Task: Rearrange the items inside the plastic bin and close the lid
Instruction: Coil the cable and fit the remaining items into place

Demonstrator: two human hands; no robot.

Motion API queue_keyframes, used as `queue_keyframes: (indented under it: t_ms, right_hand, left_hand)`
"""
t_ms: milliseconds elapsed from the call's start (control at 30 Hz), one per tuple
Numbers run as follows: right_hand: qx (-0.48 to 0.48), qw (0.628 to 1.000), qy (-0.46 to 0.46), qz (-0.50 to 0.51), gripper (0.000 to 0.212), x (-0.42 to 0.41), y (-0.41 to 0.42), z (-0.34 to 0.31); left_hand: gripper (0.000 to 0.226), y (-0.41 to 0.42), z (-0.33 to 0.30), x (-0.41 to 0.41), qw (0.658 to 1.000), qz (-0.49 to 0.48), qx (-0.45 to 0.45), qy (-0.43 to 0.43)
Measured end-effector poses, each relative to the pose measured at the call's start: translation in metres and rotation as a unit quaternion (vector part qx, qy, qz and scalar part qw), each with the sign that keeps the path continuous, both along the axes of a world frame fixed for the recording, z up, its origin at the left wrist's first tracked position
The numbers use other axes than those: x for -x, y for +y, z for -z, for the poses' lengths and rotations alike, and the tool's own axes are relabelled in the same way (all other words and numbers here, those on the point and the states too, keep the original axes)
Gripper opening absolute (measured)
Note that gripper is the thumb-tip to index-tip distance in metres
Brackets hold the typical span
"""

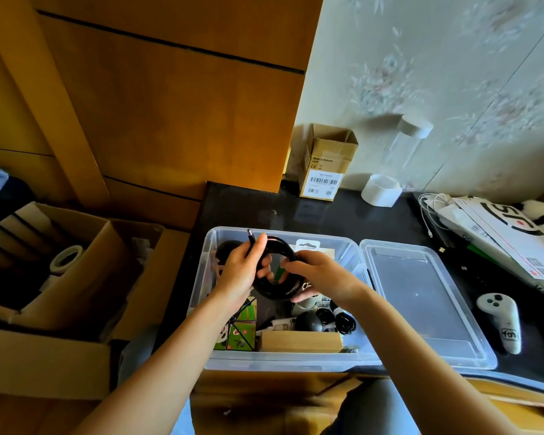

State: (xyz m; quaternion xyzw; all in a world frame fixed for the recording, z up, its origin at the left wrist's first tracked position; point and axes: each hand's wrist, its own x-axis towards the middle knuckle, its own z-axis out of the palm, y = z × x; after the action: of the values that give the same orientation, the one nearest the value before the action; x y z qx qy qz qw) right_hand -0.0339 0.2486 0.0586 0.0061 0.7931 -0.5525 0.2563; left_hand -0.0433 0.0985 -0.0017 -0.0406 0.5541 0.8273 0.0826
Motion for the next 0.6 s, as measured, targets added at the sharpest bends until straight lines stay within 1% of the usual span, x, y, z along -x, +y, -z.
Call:
queue_keyframes:
  t_ms: [67, 100, 167, 233, 267, 333, 467, 533, 600]
  right_hand:
    - [-0.060, 0.998, 0.024, 0.009, 0.020, 0.000, -0.002, 0.002]
    - [-0.107, 0.993, 0.046, 0.010, 0.023, 0.001, -0.003, 0.002]
    - [-0.209, 0.973, 0.093, 0.007, 0.031, 0.003, -0.002, 0.005]
    - [-0.296, 0.948, 0.117, -0.006, 0.036, 0.004, -0.001, 0.007]
    - [-0.327, 0.937, 0.119, -0.018, 0.034, 0.004, -0.001, 0.009]
    - [-0.369, 0.921, 0.117, -0.040, 0.026, 0.003, -0.006, 0.014]
    - [-0.418, 0.895, 0.144, -0.057, 0.020, -0.001, -0.022, 0.025]
    - [-0.427, 0.890, 0.150, -0.051, 0.017, -0.002, -0.026, 0.030]
    - [-0.433, 0.889, 0.146, -0.030, 0.017, -0.004, -0.027, 0.033]
  left_hand:
    - [0.030, 0.003, 0.001, 0.000, 0.995, -0.033, 0.098, -0.004]
    - [0.034, 0.003, 0.002, 0.000, 0.992, -0.035, 0.124, -0.006]
    - [0.045, 0.001, 0.002, -0.002, 0.989, -0.018, 0.148, -0.003]
    - [0.045, -0.003, 0.001, -0.003, 0.985, 0.008, 0.171, 0.016]
    - [0.044, -0.005, 0.001, -0.004, 0.982, 0.022, 0.189, 0.024]
    - [0.043, -0.008, 0.002, -0.006, 0.971, 0.043, 0.231, 0.035]
    - [0.044, -0.014, 0.005, -0.008, 0.944, 0.067, 0.322, 0.027]
    - [0.044, -0.017, 0.005, -0.010, 0.929, 0.082, 0.360, 0.029]
    - [0.044, -0.020, 0.005, -0.011, 0.921, 0.094, 0.376, 0.029]
